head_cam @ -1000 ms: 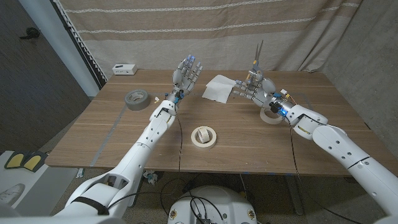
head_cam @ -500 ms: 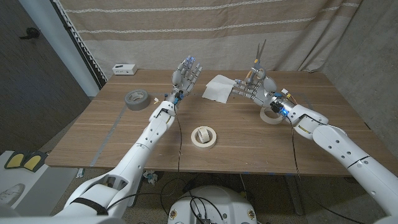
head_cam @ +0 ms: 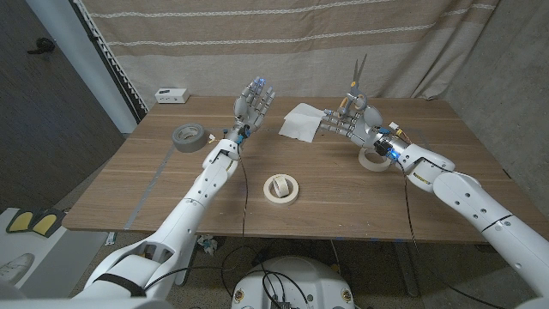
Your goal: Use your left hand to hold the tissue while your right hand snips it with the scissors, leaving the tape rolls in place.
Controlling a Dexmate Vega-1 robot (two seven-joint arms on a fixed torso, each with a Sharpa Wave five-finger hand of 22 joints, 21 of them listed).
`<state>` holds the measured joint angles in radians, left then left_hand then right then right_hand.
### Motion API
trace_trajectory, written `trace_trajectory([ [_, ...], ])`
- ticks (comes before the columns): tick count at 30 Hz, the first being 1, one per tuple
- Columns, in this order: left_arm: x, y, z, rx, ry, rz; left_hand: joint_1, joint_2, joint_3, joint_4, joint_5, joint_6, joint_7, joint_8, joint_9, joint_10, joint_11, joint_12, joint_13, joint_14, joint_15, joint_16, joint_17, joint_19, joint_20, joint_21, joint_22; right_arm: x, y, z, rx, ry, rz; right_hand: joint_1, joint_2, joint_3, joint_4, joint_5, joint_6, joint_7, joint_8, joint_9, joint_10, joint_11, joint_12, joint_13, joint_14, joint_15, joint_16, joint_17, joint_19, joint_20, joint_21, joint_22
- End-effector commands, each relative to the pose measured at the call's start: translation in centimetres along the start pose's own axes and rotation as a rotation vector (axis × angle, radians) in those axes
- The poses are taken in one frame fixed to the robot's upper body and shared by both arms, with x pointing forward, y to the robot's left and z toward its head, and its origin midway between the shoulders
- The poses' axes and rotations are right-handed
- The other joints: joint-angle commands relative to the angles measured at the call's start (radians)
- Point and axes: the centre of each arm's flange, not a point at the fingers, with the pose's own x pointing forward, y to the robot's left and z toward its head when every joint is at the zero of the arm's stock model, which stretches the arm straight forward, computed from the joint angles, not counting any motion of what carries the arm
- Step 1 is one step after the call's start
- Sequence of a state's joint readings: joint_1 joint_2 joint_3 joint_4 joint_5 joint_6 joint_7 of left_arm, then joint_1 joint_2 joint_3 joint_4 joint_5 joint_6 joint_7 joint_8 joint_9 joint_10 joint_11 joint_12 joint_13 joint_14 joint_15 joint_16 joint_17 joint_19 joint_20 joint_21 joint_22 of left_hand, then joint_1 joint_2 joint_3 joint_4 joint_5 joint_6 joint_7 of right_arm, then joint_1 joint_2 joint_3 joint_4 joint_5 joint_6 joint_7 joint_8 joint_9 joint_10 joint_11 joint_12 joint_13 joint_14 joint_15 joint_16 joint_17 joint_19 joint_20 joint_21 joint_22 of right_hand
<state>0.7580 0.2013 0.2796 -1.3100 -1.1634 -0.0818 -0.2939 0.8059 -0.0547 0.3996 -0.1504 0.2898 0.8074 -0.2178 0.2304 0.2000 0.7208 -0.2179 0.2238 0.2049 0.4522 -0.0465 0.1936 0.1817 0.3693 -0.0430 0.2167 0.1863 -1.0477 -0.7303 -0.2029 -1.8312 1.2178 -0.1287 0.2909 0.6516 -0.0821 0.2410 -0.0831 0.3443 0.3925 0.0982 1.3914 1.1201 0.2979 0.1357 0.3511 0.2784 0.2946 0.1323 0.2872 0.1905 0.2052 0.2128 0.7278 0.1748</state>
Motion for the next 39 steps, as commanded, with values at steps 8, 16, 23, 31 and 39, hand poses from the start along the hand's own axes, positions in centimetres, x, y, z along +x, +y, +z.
trace_trajectory([
  [8,0.5,1.2,2.6,0.117,-0.015,0.009,0.009,-0.002,0.008,0.003,-0.004,0.003,-0.004,0.002,0.002,0.01,0.002,-0.004,0.0,0.008,-0.171,-0.004,0.003,-0.002,-0.105,-0.003,0.003,-1.0,0.3,0.0,0.007,0.028,0.0,0.013,0.02,-0.015,-0.005,0.015,-0.002,0.005,0.013,0.003,0.002,0.004,-0.01,-0.006,0.002,0.005,-0.012,0.002,0.003,0.003,-0.025,0.001],
  [16,0.6,1.3,3.0,0.131,-0.027,0.006,0.004,-0.011,0.006,0.003,-0.008,0.004,-0.004,0.0,0.001,0.009,0.003,-0.005,0.0,0.006,-0.17,-0.005,0.003,-0.006,-0.105,-0.005,0.003,-1.3,0.7,0.1,0.012,0.038,0.005,0.012,0.025,-0.026,-0.006,0.022,-0.012,0.005,0.014,0.003,-0.007,0.007,-0.019,-0.01,0.001,0.003,-0.02,0.002,0.004,0.004,-0.041,0.002],
  [23,1.0,1.6,3.5,0.143,-0.03,-0.041,-0.031,-0.04,-0.01,0.014,-0.014,-0.011,-0.003,-0.012,0.0,-0.006,0.005,-0.013,0.0,0.003,-0.169,-0.006,0.003,-0.013,-0.096,-0.007,0.003,-1.8,1.0,0.3,0.008,0.053,0.007,0.012,0.029,-0.034,-0.007,0.025,-0.007,0.007,0.015,-0.004,-0.007,0.008,-0.024,-0.015,-0.003,0.005,-0.027,0.003,0.003,0.004,-0.053,0.001],
  [31,0.9,1.5,4.8,0.283,-0.021,-0.039,-0.045,-0.048,-0.015,0.019,-0.014,-0.023,-0.003,-0.019,0.0,-0.014,0.004,-0.015,0.0,-0.003,-0.168,-0.007,0.003,-0.018,-0.092,-0.008,0.003,-2.1,1.3,0.0,0.017,0.074,0.033,0.012,0.037,-0.043,-0.007,0.027,-0.011,0.007,0.016,-0.008,-0.006,0.013,-0.029,-0.019,-0.003,0.005,-0.033,0.003,0.0,0.004,-0.07,0.001],
  [39,1.2,1.4,5.9,0.423,-0.002,-0.064,-0.052,-0.051,-0.017,0.021,-0.013,-0.028,-0.003,-0.021,0.0,-0.024,0.004,-0.018,0.0,-0.007,-0.168,-0.008,0.003,-0.02,-0.09,-0.008,0.003,-2.1,1.4,-0.1,0.023,0.112,0.045,0.012,0.041,-0.05,-0.008,0.029,-0.014,0.005,0.019,-0.006,-0.007,0.012,-0.033,-0.02,-0.003,0.006,-0.038,0.003,-0.002,0.004,-0.083,0.001],
])
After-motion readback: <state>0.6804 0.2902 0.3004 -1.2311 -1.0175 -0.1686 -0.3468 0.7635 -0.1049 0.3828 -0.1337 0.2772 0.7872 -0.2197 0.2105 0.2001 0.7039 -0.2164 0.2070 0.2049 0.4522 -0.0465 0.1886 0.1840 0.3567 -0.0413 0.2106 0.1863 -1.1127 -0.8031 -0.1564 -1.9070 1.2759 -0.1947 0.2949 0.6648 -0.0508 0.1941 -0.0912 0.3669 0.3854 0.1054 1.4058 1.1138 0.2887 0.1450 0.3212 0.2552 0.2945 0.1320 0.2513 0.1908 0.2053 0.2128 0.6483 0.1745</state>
